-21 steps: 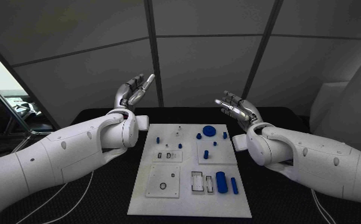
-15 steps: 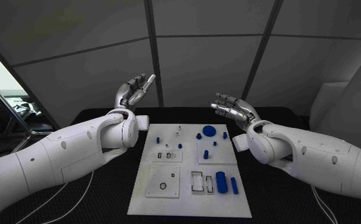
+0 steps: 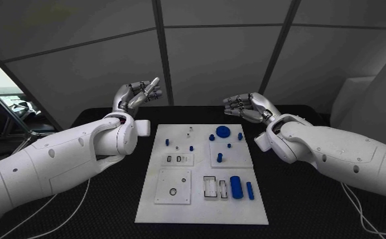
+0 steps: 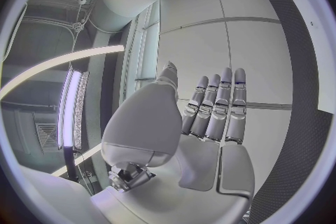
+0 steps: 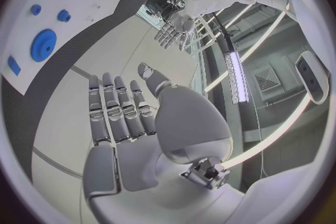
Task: Assemble the parts on the task board
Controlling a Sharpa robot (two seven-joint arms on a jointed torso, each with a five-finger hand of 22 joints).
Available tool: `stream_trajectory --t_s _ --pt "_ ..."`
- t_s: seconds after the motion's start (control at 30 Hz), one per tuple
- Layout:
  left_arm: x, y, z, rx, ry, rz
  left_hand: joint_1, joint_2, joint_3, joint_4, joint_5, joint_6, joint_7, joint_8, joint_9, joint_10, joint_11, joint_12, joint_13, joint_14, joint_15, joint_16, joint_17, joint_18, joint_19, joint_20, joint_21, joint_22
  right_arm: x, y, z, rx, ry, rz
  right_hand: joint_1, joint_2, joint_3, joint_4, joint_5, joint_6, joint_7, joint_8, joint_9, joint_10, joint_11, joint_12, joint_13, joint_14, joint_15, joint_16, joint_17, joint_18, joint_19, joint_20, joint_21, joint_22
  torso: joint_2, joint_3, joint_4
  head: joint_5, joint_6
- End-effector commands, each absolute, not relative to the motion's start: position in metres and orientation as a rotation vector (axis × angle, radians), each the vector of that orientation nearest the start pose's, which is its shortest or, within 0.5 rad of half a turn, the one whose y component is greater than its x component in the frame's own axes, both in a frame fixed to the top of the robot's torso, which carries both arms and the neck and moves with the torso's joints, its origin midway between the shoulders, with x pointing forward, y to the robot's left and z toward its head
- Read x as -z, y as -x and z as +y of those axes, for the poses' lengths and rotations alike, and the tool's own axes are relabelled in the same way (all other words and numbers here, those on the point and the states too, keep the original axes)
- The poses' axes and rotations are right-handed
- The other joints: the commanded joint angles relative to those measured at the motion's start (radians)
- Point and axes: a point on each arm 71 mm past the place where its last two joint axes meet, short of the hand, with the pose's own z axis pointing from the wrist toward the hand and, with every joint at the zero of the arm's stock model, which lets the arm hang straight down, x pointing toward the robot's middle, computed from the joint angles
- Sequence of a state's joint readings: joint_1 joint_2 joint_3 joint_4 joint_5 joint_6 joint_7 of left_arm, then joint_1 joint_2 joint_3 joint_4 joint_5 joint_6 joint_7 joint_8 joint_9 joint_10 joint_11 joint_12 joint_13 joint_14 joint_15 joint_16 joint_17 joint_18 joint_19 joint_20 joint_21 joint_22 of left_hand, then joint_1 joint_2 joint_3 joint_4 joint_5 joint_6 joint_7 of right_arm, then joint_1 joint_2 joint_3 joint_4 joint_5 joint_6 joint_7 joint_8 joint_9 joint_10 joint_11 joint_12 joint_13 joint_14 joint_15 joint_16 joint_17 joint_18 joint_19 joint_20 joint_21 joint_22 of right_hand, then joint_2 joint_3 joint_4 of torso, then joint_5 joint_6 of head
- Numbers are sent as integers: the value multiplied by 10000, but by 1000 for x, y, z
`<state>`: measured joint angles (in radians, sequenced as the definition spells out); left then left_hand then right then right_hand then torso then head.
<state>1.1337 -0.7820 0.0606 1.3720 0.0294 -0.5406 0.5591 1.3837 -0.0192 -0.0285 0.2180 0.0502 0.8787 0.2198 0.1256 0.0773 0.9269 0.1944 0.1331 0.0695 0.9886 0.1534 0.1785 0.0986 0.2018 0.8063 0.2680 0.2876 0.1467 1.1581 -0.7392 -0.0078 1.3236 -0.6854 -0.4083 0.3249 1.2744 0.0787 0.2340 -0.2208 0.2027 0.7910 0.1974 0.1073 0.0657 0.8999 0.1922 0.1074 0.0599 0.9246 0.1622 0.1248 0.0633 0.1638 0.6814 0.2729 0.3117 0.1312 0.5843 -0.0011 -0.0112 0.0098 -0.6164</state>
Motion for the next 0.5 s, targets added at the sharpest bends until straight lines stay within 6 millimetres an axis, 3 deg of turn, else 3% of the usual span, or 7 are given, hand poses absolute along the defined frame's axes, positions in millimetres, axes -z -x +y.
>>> stream_trajectory --t_s 0.03,0.13,0.33,0.47,0.5 --pt "173 -516 239 14161 10787 11154 140 34 22 -184 24 191 125 -1 -48 343 -96 73 -13 393 -116 42 98 -170 360 -125 203 68 183 -519 -206 -10835 -2786 14651 265 -274 579 -308 -158 1465 172 45 22 1550 -292 -151 32 1733 -399 137 61 211 1433 -395 943 335 229 18 82 -49 -20" --pt "170 -510 239 14316 10589 11369 239 79 37 -380 21 351 81 -41 -81 602 -156 46 -17 608 -183 -31 182 -179 551 -198 310 97 175 -523 -205 -10317 -1960 14686 437 -383 661 -470 -419 1743 99 36 32 1921 -406 -230 32 2262 -584 210 114 178 1826 -649 1558 658 376 24 115 -83 -22" --pt "165 -499 237 14570 10394 11651 305 146 52 -625 23 580 25 -85 -94 949 -240 1 2 1001 -290 -71 372 -180 846 -310 495 161 161 -528 -199 -9051 -286 15045 433 -525 505 -424 -425 2276 -65 19 29 2787 -690 -322 45 3633 -1036 588 427 136 2168 -1109 3158 1616 736 -18 188 -186 -24" --pt "161 -492 233 14756 9986 11899 312 150 55 -646 22 602 26 -85 -94 975 -243 -1 4 1020 -295 -79 387 -181 856 -317 503 164 156 -530 -192 -8029 1079 15228 367 -618 479 -348 -558 2297 -86 -179 4 2844 -735 -460 40 4230 -1170 778 691 153 2064 -1238 4007 2156 975 -55 265 -278 58" --pt "160 -490 231 14821 9904 11972 304 147 50 -647 21 606 28 -86 -94 979 -243 -3 4 1020 -295 -84 390 -182 858 -318 505 164 156 -530 -189 -7661 1546 15352 385 -656 482 -352 -489 2320 -103 -209 8 2834 -765 -458 41 4513 -1238 922 807 181 2178 -1288 4262 2301 1039 -63 289 -295 32"
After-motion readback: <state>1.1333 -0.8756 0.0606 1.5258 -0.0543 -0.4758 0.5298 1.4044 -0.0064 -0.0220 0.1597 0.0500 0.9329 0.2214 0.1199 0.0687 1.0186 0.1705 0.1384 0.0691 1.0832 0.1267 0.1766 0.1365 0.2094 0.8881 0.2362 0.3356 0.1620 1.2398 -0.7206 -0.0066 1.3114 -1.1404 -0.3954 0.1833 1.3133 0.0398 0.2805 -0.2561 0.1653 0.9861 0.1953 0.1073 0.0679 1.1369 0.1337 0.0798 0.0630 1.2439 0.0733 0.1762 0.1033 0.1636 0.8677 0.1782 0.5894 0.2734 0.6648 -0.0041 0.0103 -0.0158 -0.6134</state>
